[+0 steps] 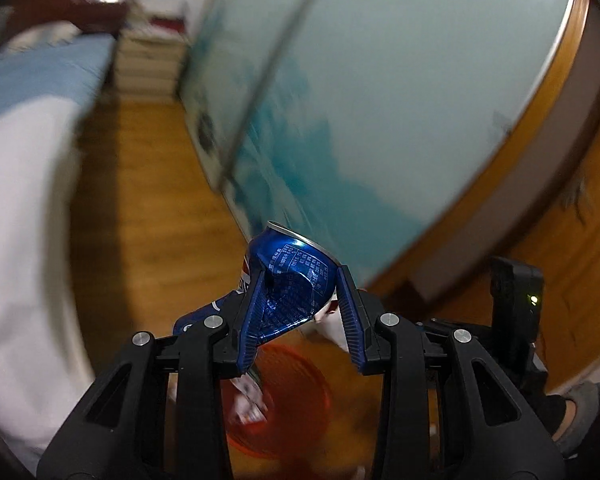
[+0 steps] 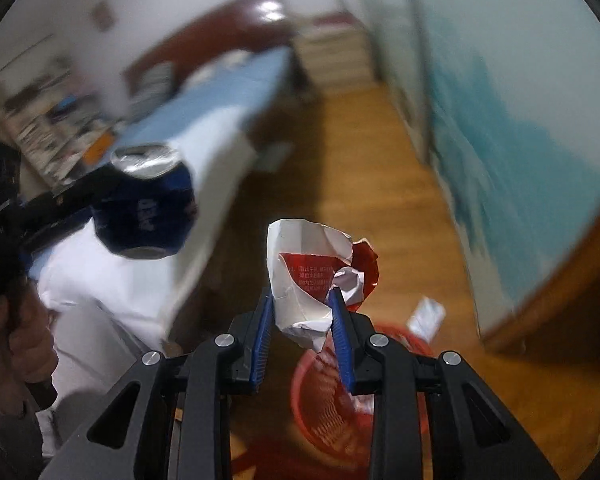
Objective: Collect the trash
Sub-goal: 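Carry can and paper to the red basket and open both tools, then move both tools back over the bed toward the remaining trash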
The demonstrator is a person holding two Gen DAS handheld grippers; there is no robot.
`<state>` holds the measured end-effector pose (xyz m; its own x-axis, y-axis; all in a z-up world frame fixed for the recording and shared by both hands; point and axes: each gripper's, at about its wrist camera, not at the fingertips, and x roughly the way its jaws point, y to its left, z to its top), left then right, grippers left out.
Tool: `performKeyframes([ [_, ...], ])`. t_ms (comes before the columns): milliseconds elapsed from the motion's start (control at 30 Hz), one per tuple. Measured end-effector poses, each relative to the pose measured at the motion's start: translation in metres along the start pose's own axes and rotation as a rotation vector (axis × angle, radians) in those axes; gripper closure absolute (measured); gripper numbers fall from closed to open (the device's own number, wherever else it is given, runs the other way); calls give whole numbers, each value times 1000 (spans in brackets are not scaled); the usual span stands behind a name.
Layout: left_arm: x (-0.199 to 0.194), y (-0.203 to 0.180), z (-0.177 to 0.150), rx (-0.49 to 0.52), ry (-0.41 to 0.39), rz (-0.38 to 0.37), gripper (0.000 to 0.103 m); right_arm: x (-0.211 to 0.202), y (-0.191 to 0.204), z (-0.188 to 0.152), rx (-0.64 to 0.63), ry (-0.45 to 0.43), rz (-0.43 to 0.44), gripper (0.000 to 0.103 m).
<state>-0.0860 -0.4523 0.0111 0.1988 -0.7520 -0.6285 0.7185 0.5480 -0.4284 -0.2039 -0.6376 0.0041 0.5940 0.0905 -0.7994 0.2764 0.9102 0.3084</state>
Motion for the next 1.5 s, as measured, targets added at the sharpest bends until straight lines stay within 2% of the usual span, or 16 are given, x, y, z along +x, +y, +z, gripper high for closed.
performKeyframes([
  [100,65,-1,-18,-25,169,5,67,18,-33,-30,62,55,-28,74],
  [167,110,4,-36,-60,321,40,67,34,-52,-52,108,102,-46,74],
  [233,138,7,-54,-72,437,75,67,52,-53,-62,153,144,-45,74],
  [267,147,5,-59,-59,466,75,67,59,-59,-69,175,164,-49,74],
  [400,158,3,-65,9,514,95,67,91,-46,-66,184,212,-84,73],
  [567,165,15,-71,-39,539,102,66,105,-43,-72,185,234,-120,66],
  [633,163,14,-70,-74,545,94,59,105,-43,-67,186,226,-147,57],
  [667,162,15,-72,-95,543,76,48,106,-42,-68,187,227,-149,54],
  [700,157,14,-72,-104,538,71,45,105,-40,-69,186,227,-152,54],
  [900,141,10,-65,-93,466,84,44,96,-35,-63,171,197,-166,54],
  [1033,118,11,-52,-95,366,84,44,83,-22,-47,138,148,-167,54],
  [1100,93,14,-40,-81,283,98,44,77,-11,-38,111,119,-162,54],
  [1200,47,26,-23,-61,148,136,44,68,17,-18,60,69,-142,54],
  [1333,-40,59,-4,-36,-54,250,44,60,75,12,-51,-1,-84,54],
  [1500,-155,121,-6,-134,-278,380,41,61,171,43,-165,-81,51,53],
])
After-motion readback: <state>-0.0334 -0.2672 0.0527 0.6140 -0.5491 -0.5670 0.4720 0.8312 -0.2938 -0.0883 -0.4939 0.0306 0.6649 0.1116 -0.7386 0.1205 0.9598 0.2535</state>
